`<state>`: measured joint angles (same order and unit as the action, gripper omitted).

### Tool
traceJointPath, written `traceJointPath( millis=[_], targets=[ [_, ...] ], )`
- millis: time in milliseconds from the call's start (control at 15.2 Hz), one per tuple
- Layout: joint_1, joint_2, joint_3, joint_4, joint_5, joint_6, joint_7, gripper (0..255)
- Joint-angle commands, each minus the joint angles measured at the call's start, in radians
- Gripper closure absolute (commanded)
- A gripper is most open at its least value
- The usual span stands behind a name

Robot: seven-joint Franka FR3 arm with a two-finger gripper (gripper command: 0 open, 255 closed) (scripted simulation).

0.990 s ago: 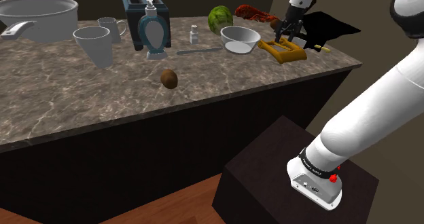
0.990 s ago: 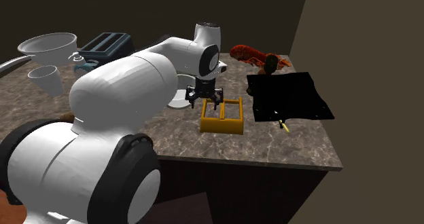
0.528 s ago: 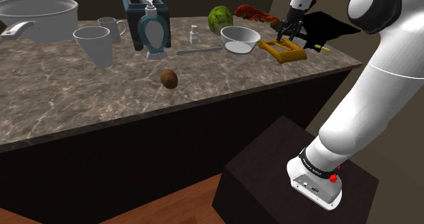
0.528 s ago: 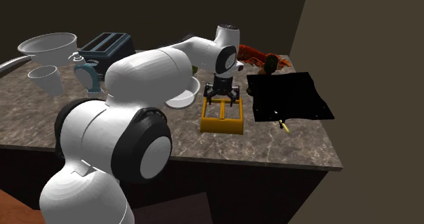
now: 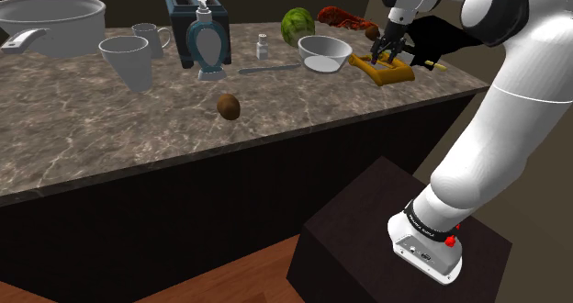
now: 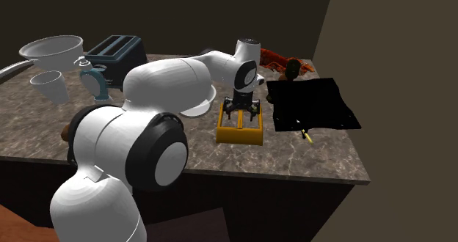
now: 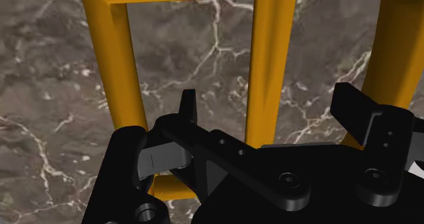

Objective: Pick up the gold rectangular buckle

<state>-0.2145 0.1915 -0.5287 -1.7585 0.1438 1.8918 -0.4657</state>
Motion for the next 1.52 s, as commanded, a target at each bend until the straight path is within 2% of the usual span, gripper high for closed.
traceJointPath(
  millis=[0, 66, 660, 1452],
  targets=[
    [0.000, 0.003, 0.000, -0.006, 0.002, 0.009, -0.002, 0],
    [-0.001, 0.004, 0.000, -0.005, 0.003, 0.009, -0.002, 255],
    [0.000, 0.003, 0.000, -0.006, 0.002, 0.009, -0.002, 255],
    [-0.003, -0.015, -0.005, 0.134, -0.012, -0.146, 0.013, 255]
  ],
)
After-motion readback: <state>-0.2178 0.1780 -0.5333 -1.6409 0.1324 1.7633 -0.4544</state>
